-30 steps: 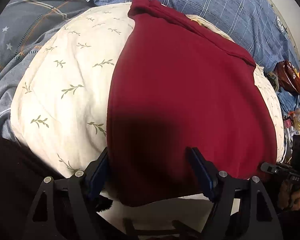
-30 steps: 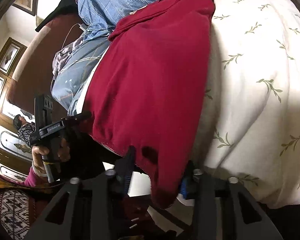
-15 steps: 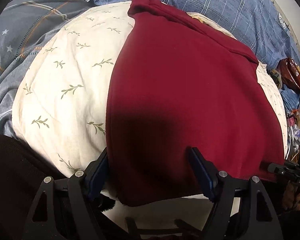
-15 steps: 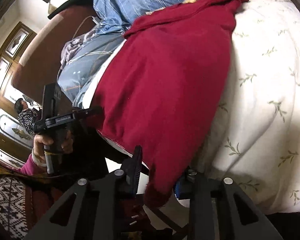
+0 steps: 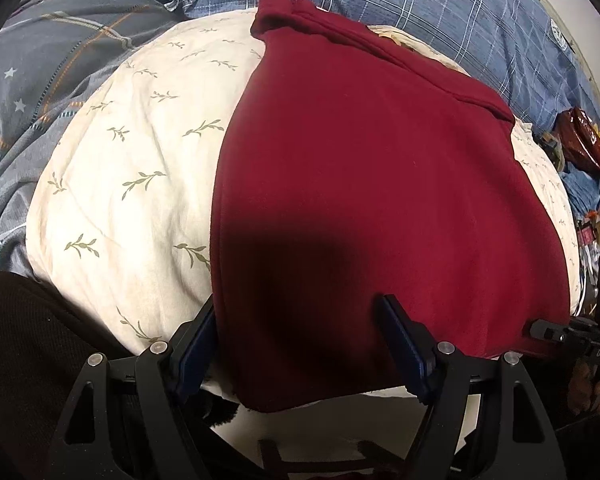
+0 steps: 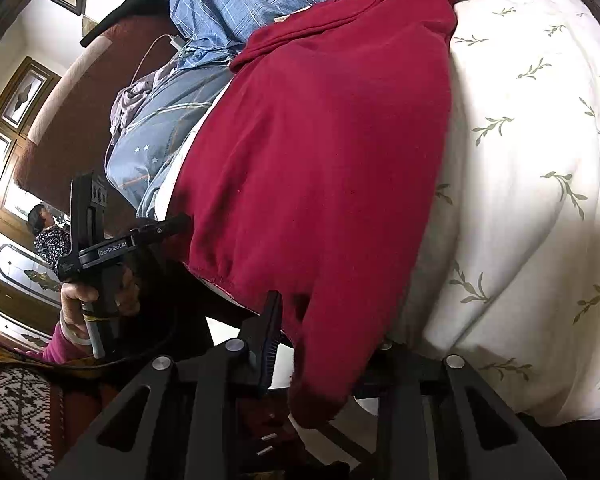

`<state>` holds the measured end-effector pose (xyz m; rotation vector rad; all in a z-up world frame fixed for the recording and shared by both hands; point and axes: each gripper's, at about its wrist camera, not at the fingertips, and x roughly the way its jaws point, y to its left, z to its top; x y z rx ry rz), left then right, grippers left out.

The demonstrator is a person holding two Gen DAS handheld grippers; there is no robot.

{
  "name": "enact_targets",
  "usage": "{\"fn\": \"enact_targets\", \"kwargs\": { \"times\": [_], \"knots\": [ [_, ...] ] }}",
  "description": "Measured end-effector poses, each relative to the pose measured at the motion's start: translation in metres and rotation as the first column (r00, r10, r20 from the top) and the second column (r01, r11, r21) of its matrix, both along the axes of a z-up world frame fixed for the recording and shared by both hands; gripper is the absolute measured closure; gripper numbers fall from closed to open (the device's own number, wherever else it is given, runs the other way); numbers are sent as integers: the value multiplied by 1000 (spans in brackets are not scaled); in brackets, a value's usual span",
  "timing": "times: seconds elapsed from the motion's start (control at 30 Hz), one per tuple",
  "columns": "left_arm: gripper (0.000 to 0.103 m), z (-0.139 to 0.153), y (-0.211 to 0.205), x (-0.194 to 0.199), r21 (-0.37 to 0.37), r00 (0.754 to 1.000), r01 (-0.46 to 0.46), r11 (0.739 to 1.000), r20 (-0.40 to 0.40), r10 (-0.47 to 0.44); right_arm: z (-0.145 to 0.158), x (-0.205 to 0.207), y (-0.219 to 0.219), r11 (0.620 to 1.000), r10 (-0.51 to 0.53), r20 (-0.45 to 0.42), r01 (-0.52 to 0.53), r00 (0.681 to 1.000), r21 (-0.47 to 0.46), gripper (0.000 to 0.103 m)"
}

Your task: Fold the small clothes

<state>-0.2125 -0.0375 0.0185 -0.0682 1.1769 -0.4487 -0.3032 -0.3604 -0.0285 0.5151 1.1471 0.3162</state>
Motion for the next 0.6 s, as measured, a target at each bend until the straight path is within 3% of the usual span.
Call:
{"fn": "enact_targets", "kwargs": {
  "times": [0.03,0.1,0.17,0.23,0.33,0.43,0.6],
  "knots": [
    [29,0,-1,-1,7,1000,2,1000,5,-2,1,0,0,1000,-2,5,2,1000,-2,89],
    [49,3,0,-2,30,1000,-12,999,18,12,7,1,2,1000,3,19,-3,1000,2,91],
    [81,8,5,-1,2,1000,-2,1000,16,2,14,2,2,1000,5,41,-6,999,16,93],
    [92,13,13,4,-48,1000,-2,999,-9,2,23,5,0,999,-1,64,-2,998,44,94],
    [94,26,21,11,-100,1000,9,995,2,-9,42,15,-2,998,-5,125,-2,992,57,95],
    [94,56,25,21,-130,996,17,991,92,-5,63,33,-10,996,-29,190,12,981,92,95],
    [94,94,18,54,-172,982,35,984,190,-2,96,79,-22,997,-67,286,56,956,48,95]
  ]
}}
